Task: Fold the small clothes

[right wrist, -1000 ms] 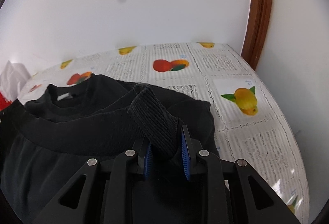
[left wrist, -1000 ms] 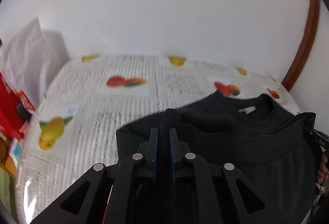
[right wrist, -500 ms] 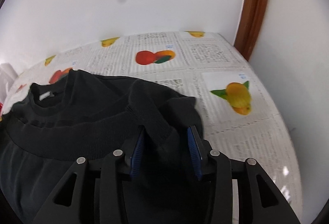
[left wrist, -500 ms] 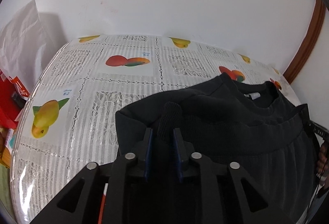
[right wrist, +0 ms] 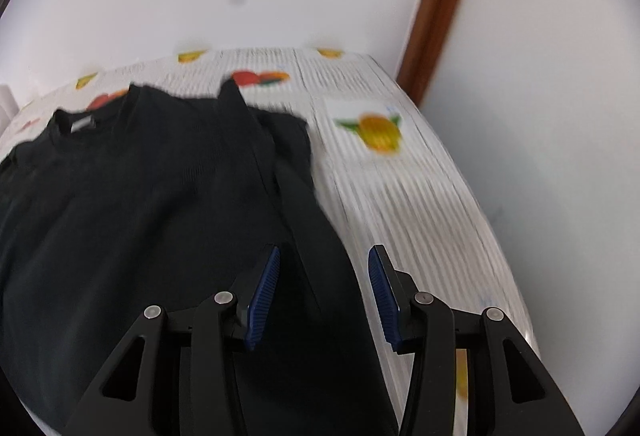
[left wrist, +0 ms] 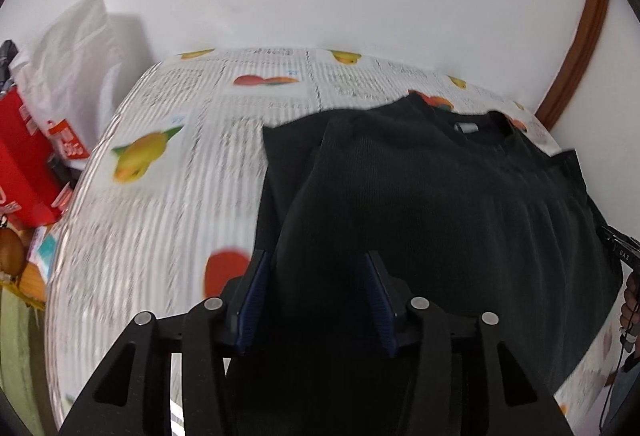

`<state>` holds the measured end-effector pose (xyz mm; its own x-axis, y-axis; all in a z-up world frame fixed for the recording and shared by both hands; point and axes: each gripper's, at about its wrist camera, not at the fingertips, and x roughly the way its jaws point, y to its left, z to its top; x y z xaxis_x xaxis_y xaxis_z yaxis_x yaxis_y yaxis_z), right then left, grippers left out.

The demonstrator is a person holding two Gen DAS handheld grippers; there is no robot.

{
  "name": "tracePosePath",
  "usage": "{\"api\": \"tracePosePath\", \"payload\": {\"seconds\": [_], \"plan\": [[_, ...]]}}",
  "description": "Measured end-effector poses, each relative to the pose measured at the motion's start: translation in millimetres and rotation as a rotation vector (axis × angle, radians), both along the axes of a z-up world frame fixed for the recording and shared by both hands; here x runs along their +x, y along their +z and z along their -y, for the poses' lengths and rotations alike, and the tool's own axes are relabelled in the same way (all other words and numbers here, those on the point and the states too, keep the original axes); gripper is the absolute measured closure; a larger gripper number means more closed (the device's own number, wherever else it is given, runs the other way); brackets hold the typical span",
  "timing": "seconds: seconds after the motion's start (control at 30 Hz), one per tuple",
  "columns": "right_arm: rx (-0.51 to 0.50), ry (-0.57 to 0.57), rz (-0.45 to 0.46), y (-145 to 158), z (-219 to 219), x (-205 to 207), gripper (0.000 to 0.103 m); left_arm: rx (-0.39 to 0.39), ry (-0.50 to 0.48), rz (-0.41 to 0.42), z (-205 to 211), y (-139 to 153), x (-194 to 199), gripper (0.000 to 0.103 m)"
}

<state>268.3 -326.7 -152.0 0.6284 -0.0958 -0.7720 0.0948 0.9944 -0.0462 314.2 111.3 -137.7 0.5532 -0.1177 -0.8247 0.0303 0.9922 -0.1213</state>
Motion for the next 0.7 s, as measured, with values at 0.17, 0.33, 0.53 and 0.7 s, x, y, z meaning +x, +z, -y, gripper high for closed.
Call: {"api": "tracePosePath", "payload": {"seconds": [0.17, 0.33, 0.53, 0.7], "plan": [[0.02, -0.03, 0.04, 2, 10, -46, 0.059, 0.014, 0.011, 0.005, -12, -1, -40, 0.054], [-0.013, -0.032, 0.015, 4, 6, -69, 0.059, 0.029, 0.017, -0.006, -22, -6, -78, 0.053], [-0.041, -0.055, 0.041, 18, -7, -97, 0.058, -0.026, 0.035, 0.008, -36, -1, -115, 0.05], [-0.049, 0.062, 0.126, 48, -69, -116, 0.051, -0.022, 0.035, 0.014, -39, 2, -142, 0.049]]}}
